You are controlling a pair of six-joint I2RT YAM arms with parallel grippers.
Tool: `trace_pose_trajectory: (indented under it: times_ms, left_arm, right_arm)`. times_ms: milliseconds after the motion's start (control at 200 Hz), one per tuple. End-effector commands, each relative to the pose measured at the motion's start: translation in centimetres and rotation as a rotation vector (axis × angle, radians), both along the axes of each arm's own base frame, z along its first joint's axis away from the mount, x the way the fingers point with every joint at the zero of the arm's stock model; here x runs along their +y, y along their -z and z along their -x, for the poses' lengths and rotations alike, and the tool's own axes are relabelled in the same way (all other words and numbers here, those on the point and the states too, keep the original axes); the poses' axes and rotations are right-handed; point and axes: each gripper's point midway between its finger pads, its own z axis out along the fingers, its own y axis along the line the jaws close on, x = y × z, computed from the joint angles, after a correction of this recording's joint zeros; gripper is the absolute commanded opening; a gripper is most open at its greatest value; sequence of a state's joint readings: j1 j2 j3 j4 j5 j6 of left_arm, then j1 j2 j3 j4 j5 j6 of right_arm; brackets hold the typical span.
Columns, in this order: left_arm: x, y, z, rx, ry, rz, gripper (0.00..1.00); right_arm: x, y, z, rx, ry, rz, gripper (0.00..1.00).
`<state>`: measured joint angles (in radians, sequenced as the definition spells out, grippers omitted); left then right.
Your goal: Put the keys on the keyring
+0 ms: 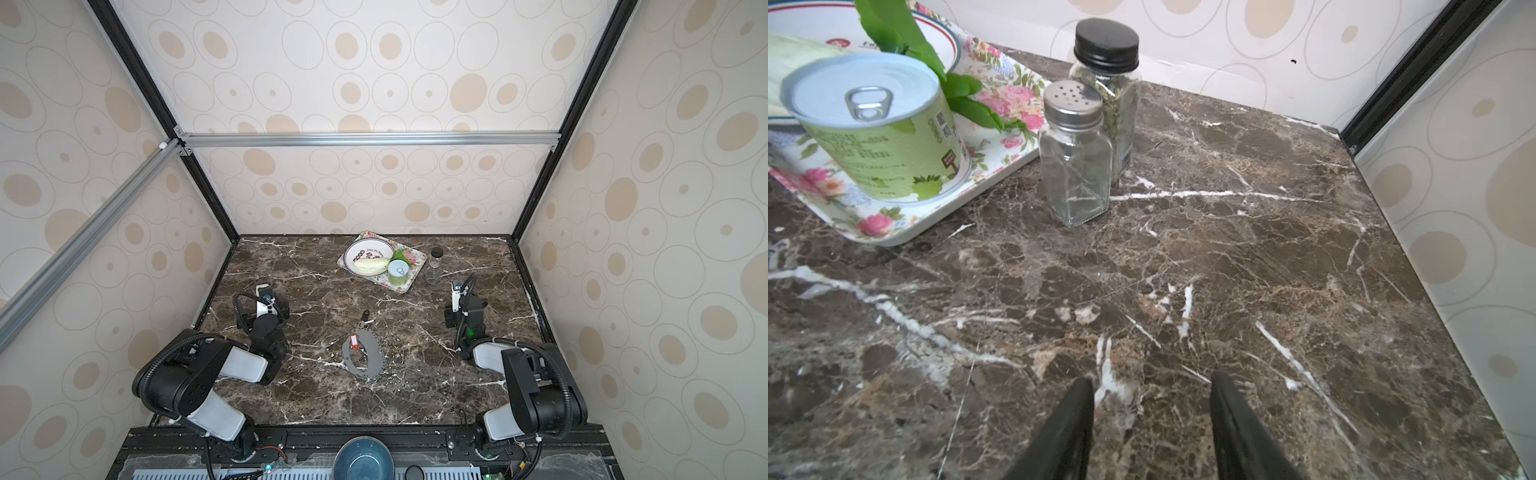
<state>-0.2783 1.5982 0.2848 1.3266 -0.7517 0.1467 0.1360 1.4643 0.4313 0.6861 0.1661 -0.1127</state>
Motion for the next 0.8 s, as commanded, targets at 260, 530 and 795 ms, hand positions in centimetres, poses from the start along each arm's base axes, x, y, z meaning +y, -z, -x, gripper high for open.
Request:
trace_pose_trajectory:
  times_ms: [260, 530, 795]
  left_arm:
    - [1.5, 0.4, -1.3, -0.032, 0.110, 0.173, 1.00]
    - [1.4, 0.9, -2.3, -0.003, 0.156, 0.201, 1.00]
    - [0.6, 0.9, -1.1, -0.070, 0.258, 0.202, 1.00]
  right_arm:
    - [-4.3, 0.0, 0.6, -0.135, 0.187, -0.127, 0.54]
    - [-0.6, 0.8, -0.6, -0.039, -0.035, -0.120, 1.00]
    - [-3.1, 0.6, -0.5, -0.043, 0.120, -0.115, 1.00]
